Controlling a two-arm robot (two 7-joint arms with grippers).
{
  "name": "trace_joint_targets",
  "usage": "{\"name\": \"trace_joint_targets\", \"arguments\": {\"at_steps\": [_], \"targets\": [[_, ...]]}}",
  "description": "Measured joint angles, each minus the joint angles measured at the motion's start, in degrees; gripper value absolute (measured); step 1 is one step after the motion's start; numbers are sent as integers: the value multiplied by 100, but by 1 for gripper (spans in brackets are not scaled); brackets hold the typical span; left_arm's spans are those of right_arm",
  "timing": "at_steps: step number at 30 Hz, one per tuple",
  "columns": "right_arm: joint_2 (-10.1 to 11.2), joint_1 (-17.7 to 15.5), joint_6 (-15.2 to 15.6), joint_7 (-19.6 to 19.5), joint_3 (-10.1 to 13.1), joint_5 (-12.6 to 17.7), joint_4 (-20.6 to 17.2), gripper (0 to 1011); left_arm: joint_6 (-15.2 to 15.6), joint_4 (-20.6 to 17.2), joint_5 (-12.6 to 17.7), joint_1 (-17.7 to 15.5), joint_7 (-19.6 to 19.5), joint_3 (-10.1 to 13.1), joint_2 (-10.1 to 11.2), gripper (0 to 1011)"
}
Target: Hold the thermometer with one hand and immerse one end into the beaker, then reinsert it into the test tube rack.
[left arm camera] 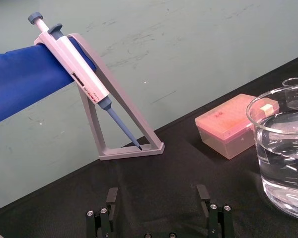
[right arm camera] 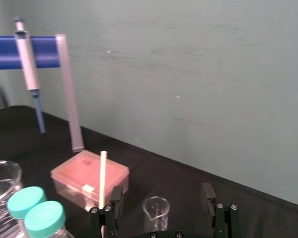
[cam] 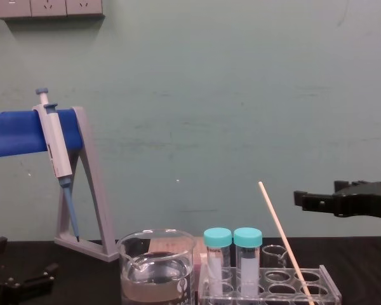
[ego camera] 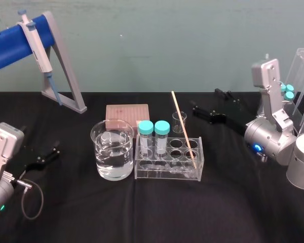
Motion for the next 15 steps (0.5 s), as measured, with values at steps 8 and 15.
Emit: {"name": "trace_joint_targets", "arguments": {"at_steps": [8, 15], "targets": [[-257, -369, -122, -998, 289, -330, -160, 1003, 0, 0, 0, 0, 0, 0, 0, 1004], [-552, -635, -228, -1799, 442, -664, -66, 1003, 0, 0, 0, 0, 0, 0, 0, 1004]]}}
